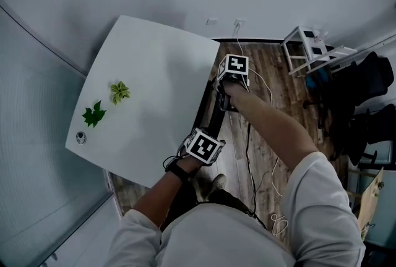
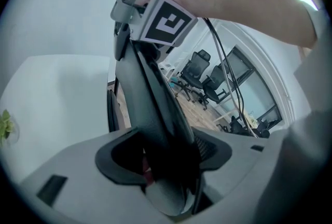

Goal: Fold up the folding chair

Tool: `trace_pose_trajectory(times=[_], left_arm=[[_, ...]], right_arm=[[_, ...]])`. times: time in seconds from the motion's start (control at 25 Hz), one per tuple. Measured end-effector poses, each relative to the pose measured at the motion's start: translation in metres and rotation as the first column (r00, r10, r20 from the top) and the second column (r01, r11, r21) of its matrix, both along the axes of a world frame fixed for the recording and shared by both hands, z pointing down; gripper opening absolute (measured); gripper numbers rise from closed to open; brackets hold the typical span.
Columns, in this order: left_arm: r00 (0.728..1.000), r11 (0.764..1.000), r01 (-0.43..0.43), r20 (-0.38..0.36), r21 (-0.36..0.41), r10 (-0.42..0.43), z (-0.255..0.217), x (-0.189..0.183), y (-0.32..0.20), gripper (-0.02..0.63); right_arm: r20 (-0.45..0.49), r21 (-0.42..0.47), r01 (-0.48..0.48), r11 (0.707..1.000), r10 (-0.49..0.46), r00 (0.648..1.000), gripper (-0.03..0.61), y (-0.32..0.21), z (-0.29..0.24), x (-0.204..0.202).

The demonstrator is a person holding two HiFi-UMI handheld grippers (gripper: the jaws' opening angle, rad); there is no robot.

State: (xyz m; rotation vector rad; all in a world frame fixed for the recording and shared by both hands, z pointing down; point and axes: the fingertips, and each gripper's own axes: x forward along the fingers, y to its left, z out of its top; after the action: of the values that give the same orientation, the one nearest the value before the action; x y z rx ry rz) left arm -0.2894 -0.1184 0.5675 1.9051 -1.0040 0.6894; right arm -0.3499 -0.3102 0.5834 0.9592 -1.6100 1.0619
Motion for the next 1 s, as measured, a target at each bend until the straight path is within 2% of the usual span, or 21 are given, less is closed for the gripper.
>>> trace_pose_trajectory(times=[0.2, 0.36, 0.48, 0.56, 0.76, 1.0], left_arm=[[0.998, 1.0, -0.013, -0.054, 0.013, 0.014, -0.001, -0.017, -0.002, 0.273], [0.997, 1.0, 0.001, -0.075, 0.007, 0.0, -0.002, -0.036, 0.001, 0.275], [0.998, 1.0, -0.017, -0.067, 0.008, 0.017, -0.002, -0.039, 0.003, 0.284], [0.998, 1.0, -0.012, -0.067, 0.016, 0.013, -0.006, -0.038, 0.002, 0.287], [0.991, 0.994, 0.092, -0.106, 0.054, -0.086, -0.024, -0.046, -0.005, 0.284], [0.987, 0.975, 0.163, -0.018, 0.154, -0.162, -0.054, -0.066, -0.01, 0.285]], right_arm=[[0.007, -0.008, 0.014, 1.0, -0.014, 1.0, 0.121, 0.0, 0.001, -0.023], [0.067, -0.019, 0.022, 1.0, -0.02, 0.998, 0.163, 0.004, 0.001, -0.043], [0.117, -0.005, 0.063, 0.998, -0.062, 0.991, 0.206, 0.008, -0.003, -0.05], [0.159, 0.006, 0.078, 0.997, -0.078, 0.984, 0.259, 0.011, -0.006, -0.053], [0.282, 0.052, 0.076, 0.996, -0.088, 0.955, 0.267, 0.009, -0.037, -0.043], [0.397, 0.127, 0.046, 0.991, -0.093, 0.913, 0.264, 0.015, -0.084, 0.001]])
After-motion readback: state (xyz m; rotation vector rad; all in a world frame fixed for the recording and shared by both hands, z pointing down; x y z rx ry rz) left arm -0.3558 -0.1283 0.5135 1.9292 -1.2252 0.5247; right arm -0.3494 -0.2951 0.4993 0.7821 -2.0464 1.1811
